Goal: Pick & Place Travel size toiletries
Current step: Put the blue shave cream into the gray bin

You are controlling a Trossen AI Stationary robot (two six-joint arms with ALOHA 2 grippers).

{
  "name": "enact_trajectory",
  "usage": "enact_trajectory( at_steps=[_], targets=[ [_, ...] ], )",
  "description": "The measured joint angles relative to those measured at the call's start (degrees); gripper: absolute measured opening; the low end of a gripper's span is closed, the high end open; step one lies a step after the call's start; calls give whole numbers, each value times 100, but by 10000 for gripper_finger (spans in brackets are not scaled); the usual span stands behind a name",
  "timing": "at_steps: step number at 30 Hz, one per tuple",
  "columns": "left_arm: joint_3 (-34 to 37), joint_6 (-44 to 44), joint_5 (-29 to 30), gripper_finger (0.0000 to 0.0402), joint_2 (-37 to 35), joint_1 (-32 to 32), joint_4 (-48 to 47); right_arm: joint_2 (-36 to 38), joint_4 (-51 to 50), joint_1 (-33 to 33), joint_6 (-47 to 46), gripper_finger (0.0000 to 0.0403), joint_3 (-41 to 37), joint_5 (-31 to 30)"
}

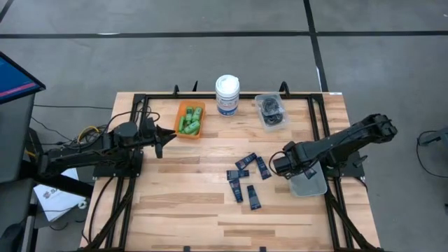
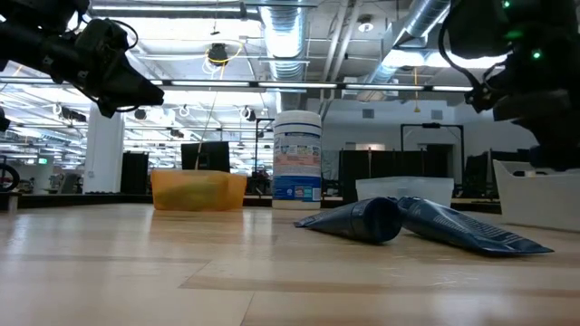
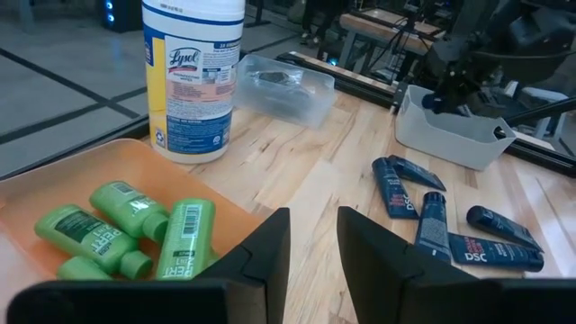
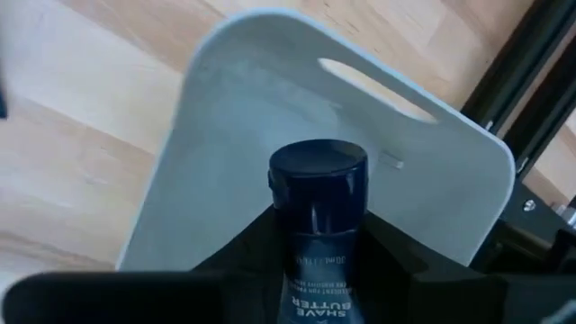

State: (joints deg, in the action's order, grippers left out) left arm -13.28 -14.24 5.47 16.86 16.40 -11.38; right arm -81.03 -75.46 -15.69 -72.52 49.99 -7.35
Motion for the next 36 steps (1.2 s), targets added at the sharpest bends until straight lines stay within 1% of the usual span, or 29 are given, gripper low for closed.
enact_trajectory(
  at_steps=[3,9,12,15,18,21,23,28,31,36],
  targets=[
    [-2,-17,-1,89,0,0,11,0,1,1,-102,123,-65,0],
    [-7,-17,0,89,0,0,42,5,46,1,-79,196,-49,6],
    [-7,-16,0,89,0,0,55,13,73,77,63,232,145,29],
    [-7,0,1,89,0,0,87,17,327,296,275,252,493,-18],
    [-9,0,1,89,0,0,109,19,1263,557,611,256,773,-52],
    [-9,-17,1,89,0,0,132,17,2298,803,881,254,805,-50],
    [-9,-45,1,89,0,0,136,-74,2745,960,957,250,790,-59],
    [-9,-125,-47,89,0,0,173,-579,3147,1262,1149,250,781,-8],
    [-9,-127,-142,89,0,0,197,-968,3387,1332,1349,250,779,148],
    [-9,-150,-141,89,14,-2,233,-1496,3437,1363,1586,250,823,175]
  ],
)
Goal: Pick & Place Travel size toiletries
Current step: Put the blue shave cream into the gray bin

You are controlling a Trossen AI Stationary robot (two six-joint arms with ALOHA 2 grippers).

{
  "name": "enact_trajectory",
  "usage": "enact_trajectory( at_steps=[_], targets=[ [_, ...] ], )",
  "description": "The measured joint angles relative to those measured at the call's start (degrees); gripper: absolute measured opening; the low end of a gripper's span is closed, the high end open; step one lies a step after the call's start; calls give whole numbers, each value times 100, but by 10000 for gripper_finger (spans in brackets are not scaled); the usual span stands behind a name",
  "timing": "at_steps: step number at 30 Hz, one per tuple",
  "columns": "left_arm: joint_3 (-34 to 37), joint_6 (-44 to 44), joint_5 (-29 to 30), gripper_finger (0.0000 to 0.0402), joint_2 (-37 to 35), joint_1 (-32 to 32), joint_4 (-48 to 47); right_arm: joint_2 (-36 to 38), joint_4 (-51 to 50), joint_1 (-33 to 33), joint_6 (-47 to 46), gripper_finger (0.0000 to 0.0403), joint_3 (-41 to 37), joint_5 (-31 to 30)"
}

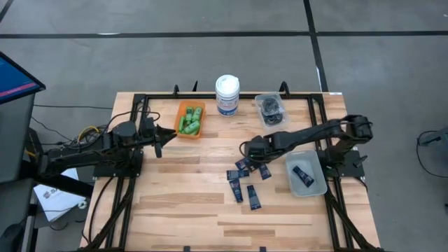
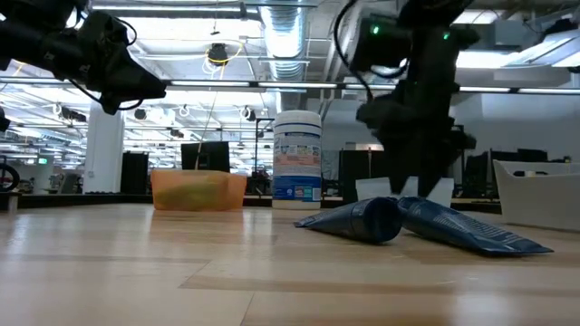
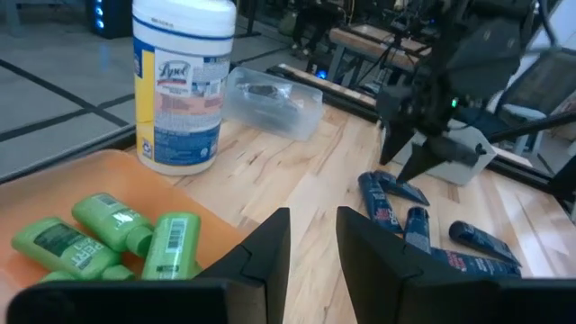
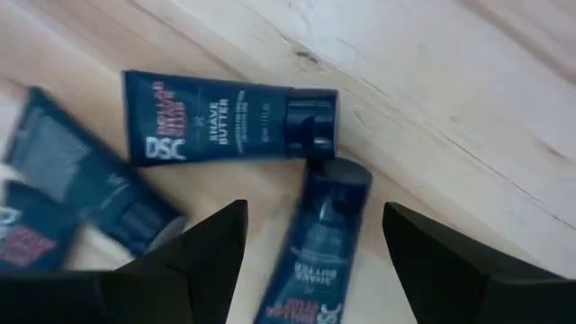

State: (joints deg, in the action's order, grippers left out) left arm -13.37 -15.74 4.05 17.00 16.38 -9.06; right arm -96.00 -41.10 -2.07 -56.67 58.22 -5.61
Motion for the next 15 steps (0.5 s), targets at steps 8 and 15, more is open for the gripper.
enact_trajectory(
  at_steps=[8,15],
  targets=[
    [-2,-45,4,89,38,0,67,-604,3,31,301,246,2,-4],
    [-2,-106,6,89,40,2,61,-719,132,31,434,156,26,128]
  ],
)
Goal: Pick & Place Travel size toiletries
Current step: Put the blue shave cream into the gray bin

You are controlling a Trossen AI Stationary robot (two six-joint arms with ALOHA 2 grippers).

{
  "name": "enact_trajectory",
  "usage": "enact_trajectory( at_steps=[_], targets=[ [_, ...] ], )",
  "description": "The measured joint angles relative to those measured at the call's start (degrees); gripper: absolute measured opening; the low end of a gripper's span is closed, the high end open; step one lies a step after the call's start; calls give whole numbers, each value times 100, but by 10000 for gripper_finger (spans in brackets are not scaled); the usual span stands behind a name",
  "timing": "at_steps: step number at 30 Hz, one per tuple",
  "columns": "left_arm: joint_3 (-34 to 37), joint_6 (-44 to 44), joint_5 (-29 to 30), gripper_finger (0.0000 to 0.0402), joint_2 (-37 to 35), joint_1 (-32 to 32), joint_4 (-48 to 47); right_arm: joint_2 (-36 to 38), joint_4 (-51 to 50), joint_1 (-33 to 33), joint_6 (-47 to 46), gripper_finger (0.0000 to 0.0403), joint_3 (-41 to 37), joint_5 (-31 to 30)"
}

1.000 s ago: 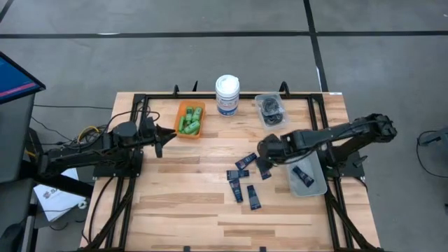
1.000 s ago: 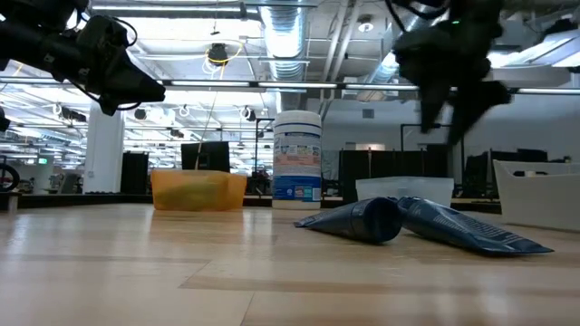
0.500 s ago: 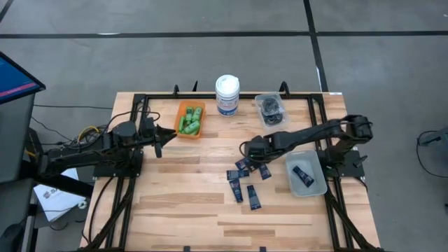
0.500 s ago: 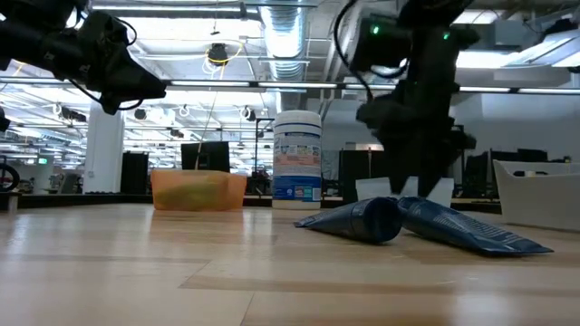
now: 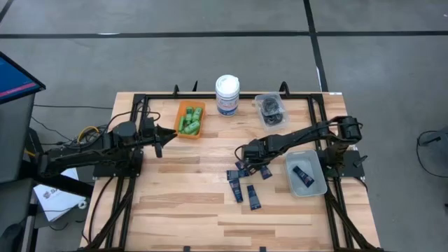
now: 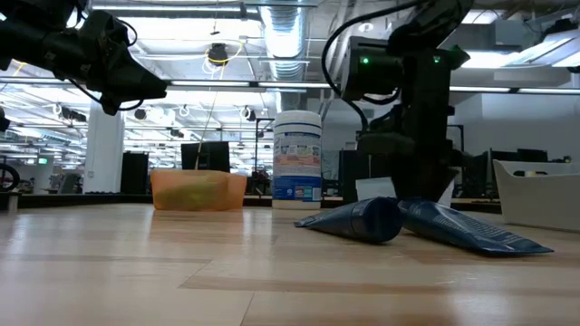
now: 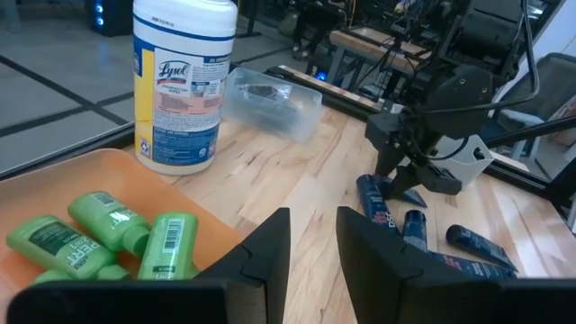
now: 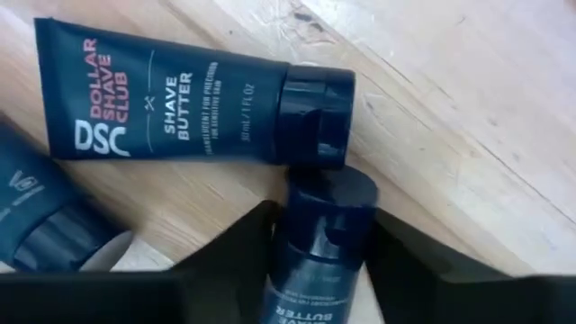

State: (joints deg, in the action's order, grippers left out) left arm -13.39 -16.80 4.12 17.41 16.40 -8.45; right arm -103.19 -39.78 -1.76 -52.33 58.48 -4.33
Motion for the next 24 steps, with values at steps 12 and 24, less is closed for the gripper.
enact_trajectory(
  at_steps=[12,24],
  targets=[
    [0,-1,6,89,0,2,-2,1150,-377,4,128,101,-26,27],
    [0,-2,7,89,0,2,-4,2777,-3422,-517,-1369,110,-280,-600]
  ],
)
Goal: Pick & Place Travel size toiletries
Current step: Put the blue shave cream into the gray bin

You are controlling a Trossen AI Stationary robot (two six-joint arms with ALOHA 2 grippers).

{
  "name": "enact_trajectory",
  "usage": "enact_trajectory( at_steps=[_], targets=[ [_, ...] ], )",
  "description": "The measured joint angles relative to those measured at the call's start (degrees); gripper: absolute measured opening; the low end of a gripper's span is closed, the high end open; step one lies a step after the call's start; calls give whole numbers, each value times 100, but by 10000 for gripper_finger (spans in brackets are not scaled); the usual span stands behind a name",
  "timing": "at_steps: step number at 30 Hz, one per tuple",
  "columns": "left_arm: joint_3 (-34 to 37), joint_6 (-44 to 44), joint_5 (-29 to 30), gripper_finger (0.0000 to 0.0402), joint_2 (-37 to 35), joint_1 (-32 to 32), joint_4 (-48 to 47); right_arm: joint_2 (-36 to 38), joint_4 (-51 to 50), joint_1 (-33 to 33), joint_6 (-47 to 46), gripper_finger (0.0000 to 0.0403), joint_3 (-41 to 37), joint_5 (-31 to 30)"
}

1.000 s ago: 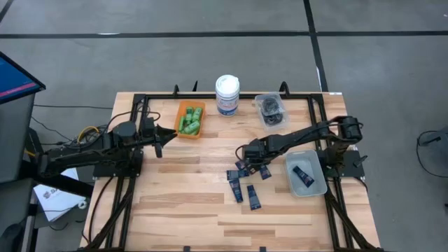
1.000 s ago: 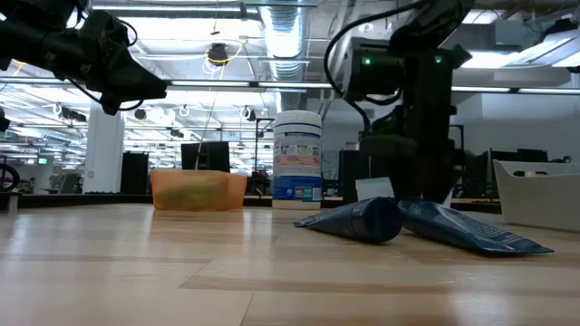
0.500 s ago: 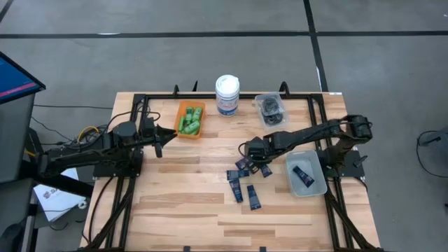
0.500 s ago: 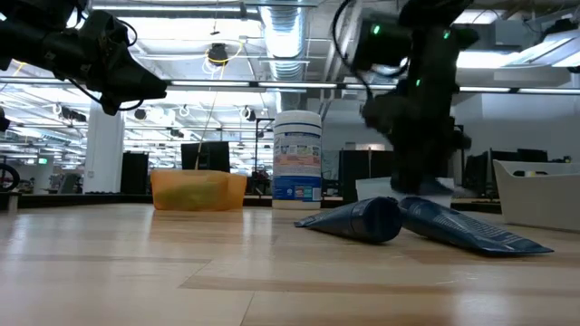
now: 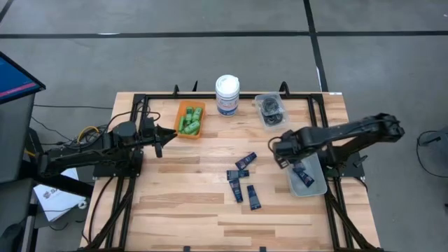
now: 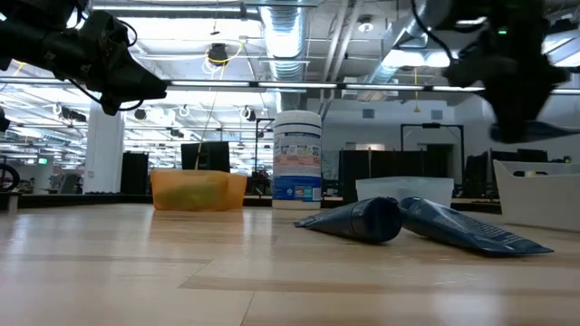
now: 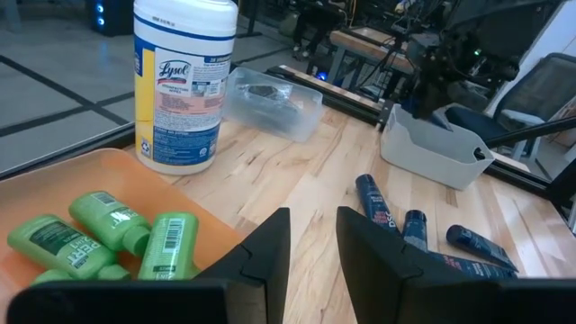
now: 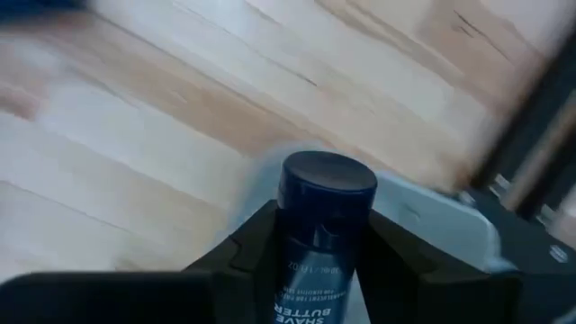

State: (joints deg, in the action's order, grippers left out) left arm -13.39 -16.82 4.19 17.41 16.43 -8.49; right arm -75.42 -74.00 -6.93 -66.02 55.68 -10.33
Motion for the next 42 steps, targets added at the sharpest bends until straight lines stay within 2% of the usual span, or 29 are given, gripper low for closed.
enact_trajectory(
  at_steps=[3,10,15,22,27,31,35,38,42],
  targets=[
    [0,0,0,89,0,0,1,133,-249,-206,-333,115,-221,-4],
    [0,0,0,89,0,0,2,129,-130,-532,-697,116,-882,117],
    [0,0,0,89,0,0,0,-12,180,-642,-714,125,-1263,184],
    [2,2,0,89,0,0,0,-273,358,-742,-602,129,-1381,226],
    [2,0,2,89,-2,0,-2,-260,468,-770,-556,149,-1379,261],
    [2,0,2,89,-4,-2,0,-207,478,-768,-517,181,-1375,282],
    [2,0,2,89,-4,0,2,-162,467,-768,-195,222,-1159,305],
    [2,0,2,89,-4,0,2,-133,485,-716,253,244,-710,227],
    [2,7,2,89,-4,0,4,-141,1002,-580,1735,248,40,-23]
  ],
)
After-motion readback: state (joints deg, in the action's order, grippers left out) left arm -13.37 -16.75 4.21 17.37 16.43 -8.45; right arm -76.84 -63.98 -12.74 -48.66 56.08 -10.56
